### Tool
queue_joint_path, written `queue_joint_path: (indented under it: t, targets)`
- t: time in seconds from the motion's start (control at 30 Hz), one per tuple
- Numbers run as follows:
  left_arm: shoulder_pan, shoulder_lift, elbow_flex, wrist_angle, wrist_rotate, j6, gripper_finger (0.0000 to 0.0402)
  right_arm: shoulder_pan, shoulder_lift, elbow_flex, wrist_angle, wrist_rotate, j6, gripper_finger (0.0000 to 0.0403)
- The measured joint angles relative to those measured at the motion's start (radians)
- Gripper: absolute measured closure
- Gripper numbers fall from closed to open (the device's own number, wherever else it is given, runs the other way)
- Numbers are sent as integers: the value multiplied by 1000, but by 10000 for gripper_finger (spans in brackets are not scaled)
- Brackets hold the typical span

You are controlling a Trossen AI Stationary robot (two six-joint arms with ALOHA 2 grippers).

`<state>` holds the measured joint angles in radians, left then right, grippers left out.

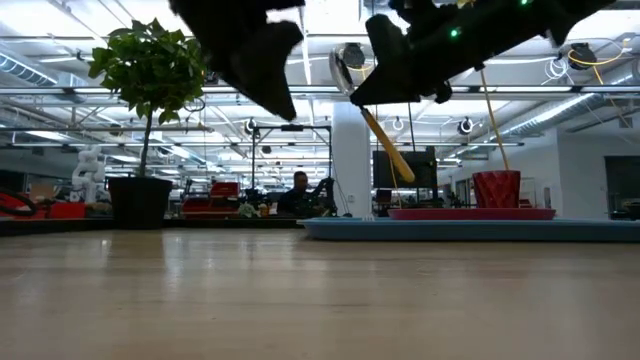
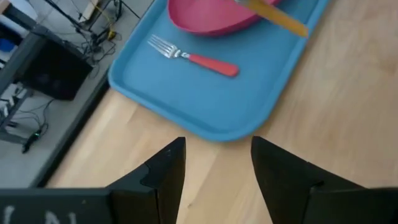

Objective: Pick and place plate/cup/fork/spoon on tray
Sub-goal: Put the yellow spoon on the blue tray to the left of the pink fork

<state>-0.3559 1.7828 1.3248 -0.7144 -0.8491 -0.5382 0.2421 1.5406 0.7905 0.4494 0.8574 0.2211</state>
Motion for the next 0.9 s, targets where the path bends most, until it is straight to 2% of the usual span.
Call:
queue_joint_path:
  t: [0.1, 0.2, 0.3, 0.53, 0.7, 0.9]
  targets:
    - [8, 0, -92, 206, -8, 59, 215, -36, 0, -24, 60, -70, -9, 394]
    - [22, 0, -163, 425, 1, 137, 215, -68, 0, -69, 185, -163, -36, 394]
    - [45, 0, -222, 605, 24, 183, 215, -93, 0, -121, 319, -211, -55, 394]
    - [110, 0, -286, 912, 190, 257, 196, -119, 0, -220, 624, -313, -116, 394]
    - [144, 0, -306, 1041, 200, 262, 152, -119, 0, -222, 662, -312, -180, 394]
    - [198, 9, -306, 1067, 202, 214, 121, -123, 0, -222, 695, -312, -206, 394]
